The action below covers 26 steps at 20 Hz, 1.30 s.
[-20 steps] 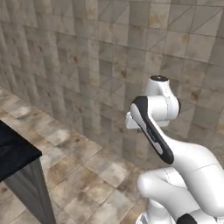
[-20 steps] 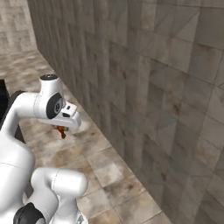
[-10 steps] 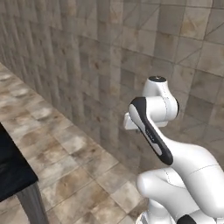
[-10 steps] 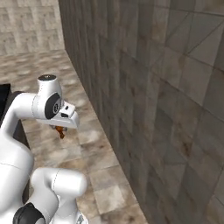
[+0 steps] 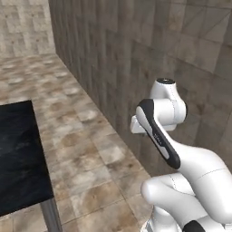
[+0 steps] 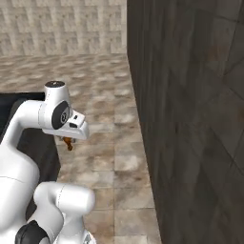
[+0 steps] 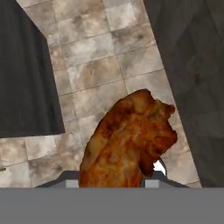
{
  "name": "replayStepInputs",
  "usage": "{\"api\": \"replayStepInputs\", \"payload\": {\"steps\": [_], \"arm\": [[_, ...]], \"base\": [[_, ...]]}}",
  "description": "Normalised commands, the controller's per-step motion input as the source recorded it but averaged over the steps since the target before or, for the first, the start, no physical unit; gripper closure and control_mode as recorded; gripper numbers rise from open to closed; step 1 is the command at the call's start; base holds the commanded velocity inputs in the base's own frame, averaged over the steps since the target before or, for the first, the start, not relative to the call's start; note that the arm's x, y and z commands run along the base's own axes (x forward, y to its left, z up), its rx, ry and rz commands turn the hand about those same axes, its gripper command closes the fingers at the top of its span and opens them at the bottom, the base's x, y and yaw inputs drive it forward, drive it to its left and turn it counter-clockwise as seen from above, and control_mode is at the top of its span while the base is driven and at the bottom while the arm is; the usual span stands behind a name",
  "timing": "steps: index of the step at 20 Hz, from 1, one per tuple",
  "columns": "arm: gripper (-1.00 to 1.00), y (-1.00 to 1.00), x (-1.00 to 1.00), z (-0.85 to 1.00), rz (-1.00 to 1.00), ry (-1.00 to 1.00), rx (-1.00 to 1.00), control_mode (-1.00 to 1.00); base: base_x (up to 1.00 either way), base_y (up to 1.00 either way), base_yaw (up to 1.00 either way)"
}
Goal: Take the chicken drumsticks from the pan and place one on each plate on the dining counter.
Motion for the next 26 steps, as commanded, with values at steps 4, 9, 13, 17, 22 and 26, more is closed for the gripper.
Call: {"api": "replayStepInputs", "payload": {"steps": [4,9,13,17,22,26], "arm": [[1.0,0.0,0.0,0.0,0.0,0.0,0.0,1.0],[1.0,0.0,0.0,0.0,0.0,0.0,0.0,1.0],[1.0,0.0,0.0,0.0,0.0,0.0,0.0,1.0],[1.0,0.0,0.0,0.0,0.0,0.0,0.0,1.0],[1.0,0.0,0.0,0.0,0.0,0.0,0.0,1.0],[1.0,0.0,0.0,0.0,0.0,0.0,0.0,1.0]], "base": [[0.9,-0.12,0.45],[0.96,-0.21,0.3],[0.97,-0.23,0.26],[0.96,-0.25,0.25],[0.92,-0.31,0.24],[0.9,-0.33,0.24]]}}
